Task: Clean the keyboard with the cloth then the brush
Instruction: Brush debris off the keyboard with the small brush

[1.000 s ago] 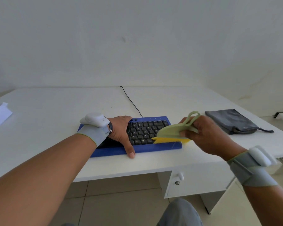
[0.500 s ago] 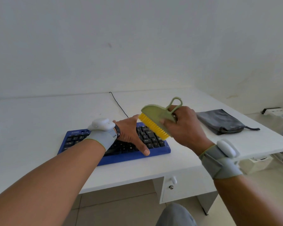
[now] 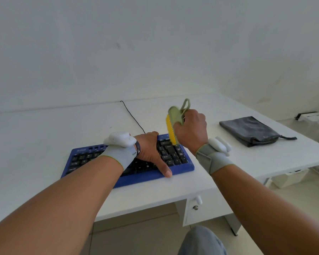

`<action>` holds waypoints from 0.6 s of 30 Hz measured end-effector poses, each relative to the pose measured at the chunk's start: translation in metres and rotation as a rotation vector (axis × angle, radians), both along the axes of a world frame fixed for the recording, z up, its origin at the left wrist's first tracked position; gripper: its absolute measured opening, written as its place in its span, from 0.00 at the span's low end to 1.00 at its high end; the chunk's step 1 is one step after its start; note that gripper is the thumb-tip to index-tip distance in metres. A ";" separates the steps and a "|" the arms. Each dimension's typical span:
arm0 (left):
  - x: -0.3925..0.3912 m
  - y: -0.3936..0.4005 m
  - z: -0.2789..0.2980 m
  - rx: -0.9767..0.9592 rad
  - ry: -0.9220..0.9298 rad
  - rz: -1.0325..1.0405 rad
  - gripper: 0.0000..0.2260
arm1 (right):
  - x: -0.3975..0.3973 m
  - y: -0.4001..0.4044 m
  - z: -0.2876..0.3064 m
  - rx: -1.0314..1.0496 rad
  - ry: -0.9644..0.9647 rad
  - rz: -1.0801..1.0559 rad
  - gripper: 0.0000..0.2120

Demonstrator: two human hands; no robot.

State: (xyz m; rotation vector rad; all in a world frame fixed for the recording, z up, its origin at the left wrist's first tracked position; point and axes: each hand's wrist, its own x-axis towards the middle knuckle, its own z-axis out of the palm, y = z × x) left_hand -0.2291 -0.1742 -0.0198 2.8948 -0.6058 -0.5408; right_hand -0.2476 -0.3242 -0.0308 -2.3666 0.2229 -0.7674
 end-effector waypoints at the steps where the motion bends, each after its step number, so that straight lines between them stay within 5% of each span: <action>1: 0.000 -0.001 0.000 0.004 0.001 -0.002 0.60 | -0.001 0.001 -0.002 -0.009 0.040 0.005 0.07; 12: 0.002 0.005 -0.008 -0.101 0.036 0.043 0.61 | -0.066 -0.011 0.024 -0.250 0.220 0.120 0.14; 18: -0.003 0.006 -0.003 -0.081 0.019 0.036 0.58 | -0.064 -0.019 0.042 -0.174 0.086 0.043 0.12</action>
